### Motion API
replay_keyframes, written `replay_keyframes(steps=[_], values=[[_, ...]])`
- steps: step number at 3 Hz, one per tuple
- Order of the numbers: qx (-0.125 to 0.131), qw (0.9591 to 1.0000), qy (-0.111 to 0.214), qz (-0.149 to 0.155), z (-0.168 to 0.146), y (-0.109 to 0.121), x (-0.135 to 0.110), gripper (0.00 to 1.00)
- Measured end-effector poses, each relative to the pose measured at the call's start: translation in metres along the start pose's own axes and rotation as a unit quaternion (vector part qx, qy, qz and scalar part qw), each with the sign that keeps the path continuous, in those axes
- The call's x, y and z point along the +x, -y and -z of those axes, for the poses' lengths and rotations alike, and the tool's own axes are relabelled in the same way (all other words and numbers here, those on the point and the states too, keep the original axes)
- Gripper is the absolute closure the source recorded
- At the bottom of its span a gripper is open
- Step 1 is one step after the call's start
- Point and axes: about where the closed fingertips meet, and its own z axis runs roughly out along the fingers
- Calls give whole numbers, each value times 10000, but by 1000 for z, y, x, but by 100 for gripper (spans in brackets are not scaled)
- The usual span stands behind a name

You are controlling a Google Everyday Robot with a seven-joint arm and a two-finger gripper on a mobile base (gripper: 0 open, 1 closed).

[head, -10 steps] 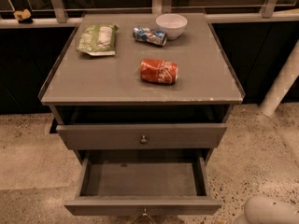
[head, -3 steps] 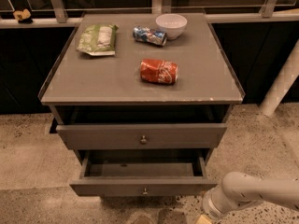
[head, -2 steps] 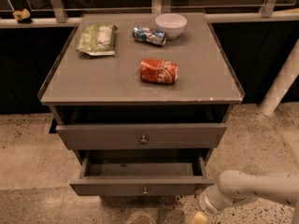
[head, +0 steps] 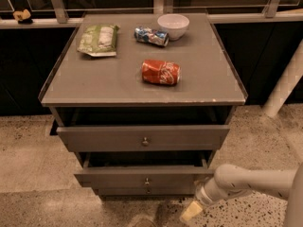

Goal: Close middle drawer

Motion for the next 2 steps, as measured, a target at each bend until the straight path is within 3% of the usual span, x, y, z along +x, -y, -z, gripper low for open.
replay_keyframes(steps=[2], values=[[538,9959,669,-270,-5,35,-51,0]])
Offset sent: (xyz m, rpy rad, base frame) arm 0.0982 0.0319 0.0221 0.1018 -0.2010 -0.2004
